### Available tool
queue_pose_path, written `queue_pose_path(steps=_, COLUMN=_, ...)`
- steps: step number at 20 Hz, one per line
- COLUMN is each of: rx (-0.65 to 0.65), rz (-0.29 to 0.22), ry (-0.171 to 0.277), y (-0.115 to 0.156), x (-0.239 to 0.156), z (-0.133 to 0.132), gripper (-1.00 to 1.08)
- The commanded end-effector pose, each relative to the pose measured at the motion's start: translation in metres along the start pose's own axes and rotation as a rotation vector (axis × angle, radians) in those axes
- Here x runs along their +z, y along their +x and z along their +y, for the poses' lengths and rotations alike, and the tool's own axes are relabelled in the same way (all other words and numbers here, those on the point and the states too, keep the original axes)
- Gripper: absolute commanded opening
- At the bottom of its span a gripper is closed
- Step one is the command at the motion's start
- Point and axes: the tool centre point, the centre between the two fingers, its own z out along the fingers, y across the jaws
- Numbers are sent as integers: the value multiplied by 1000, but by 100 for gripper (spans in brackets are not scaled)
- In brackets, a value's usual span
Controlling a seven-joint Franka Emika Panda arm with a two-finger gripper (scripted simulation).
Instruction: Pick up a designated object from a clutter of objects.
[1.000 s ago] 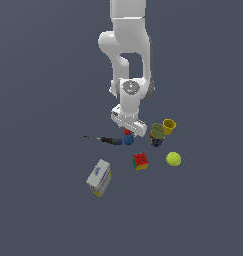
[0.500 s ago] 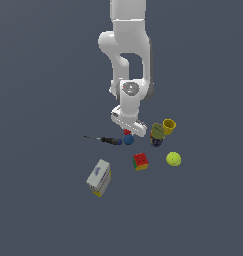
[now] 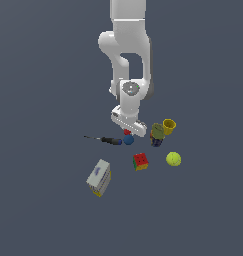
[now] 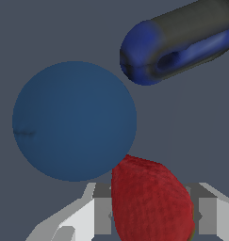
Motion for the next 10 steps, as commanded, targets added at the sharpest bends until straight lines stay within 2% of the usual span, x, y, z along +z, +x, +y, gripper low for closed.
queue_pose_path(steps=1, rx=0, rz=1, ry=0, y=1, x=-3, z=-1, gripper=-100)
queue_pose_path(steps=10, rx=0, rz=1, ry=0, y=8, x=-32, z=-12, gripper=-100)
